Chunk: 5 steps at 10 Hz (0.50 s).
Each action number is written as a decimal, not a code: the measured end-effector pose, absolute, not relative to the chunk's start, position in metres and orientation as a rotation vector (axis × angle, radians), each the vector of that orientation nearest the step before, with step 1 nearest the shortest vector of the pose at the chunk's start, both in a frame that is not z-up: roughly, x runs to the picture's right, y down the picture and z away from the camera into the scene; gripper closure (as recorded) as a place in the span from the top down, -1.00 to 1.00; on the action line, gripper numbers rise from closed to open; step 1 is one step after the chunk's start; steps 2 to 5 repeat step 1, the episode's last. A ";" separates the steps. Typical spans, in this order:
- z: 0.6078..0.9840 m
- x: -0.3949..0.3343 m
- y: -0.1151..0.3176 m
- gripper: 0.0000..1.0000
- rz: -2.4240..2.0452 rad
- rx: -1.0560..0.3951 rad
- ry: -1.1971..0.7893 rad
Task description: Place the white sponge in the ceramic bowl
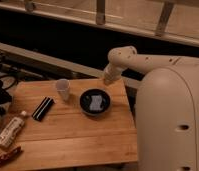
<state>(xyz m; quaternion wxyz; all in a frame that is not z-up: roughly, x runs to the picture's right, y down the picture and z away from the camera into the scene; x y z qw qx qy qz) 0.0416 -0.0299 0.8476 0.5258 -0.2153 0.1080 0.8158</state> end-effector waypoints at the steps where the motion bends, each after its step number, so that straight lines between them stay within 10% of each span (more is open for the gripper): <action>1: 0.844 0.040 -0.025 -0.87 1.949 -0.513 0.258; 5: 0.844 0.040 -0.025 -0.87 1.949 -0.513 0.258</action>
